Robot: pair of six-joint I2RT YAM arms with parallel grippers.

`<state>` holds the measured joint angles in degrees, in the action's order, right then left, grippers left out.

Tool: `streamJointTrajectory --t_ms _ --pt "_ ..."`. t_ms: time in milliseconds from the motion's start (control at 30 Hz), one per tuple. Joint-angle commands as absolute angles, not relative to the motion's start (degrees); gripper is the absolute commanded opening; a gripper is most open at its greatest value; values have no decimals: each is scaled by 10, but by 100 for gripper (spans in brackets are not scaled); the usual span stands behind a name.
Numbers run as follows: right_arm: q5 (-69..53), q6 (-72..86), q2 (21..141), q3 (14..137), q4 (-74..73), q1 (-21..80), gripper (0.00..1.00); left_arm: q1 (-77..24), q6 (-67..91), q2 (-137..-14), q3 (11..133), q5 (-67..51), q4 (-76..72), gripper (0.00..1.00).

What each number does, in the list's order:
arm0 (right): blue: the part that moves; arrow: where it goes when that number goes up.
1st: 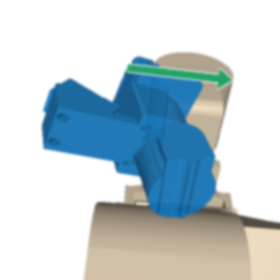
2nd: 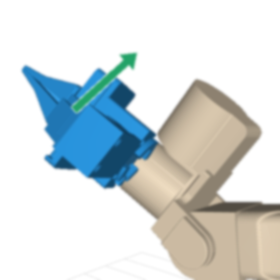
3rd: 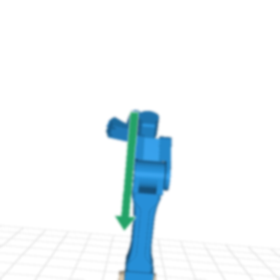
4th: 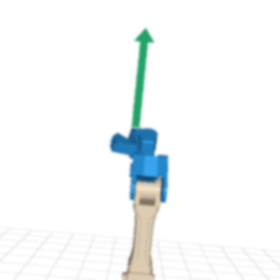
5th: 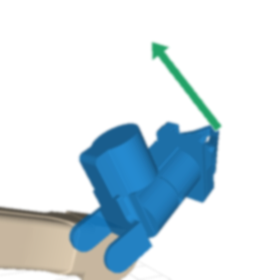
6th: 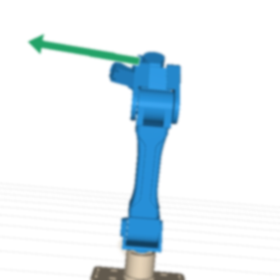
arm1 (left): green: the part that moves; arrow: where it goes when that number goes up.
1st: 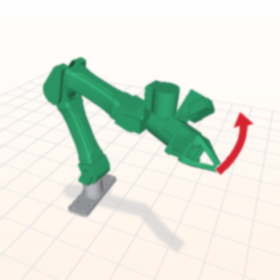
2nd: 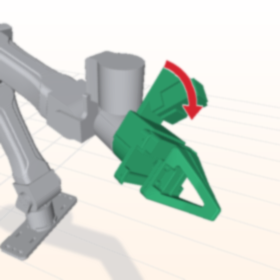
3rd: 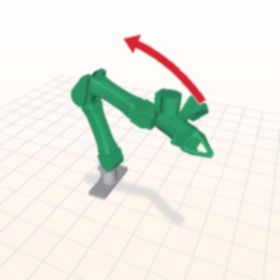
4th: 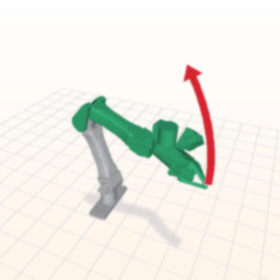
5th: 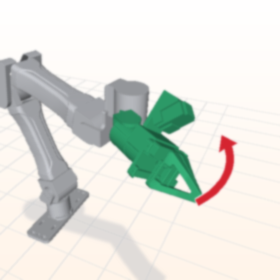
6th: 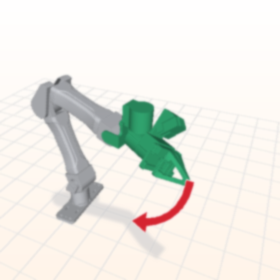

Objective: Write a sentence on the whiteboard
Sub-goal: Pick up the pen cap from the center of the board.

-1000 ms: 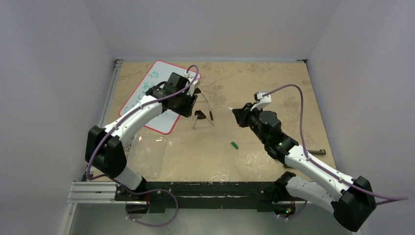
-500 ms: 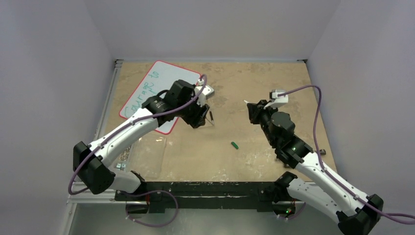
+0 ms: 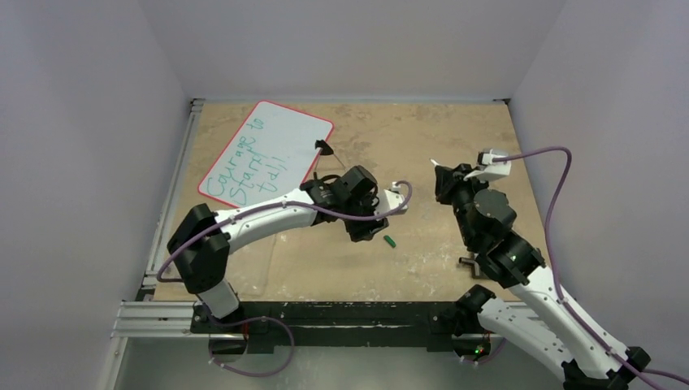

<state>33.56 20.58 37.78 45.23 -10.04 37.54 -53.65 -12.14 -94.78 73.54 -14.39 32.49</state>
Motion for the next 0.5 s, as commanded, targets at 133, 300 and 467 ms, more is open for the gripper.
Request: streamJointTrajectory --t_ms 133,300,467 --pt "348 214 360 477 -121 374 0 -576 -280 -1009 748 -166 222 42" --pt "356 214 347 483 -125 374 0 -577 -331 -1057 775 -193 237 41" --pt "376 214 339 494 -130 374 0 -577 -347 -1088 793 -194 227 41"
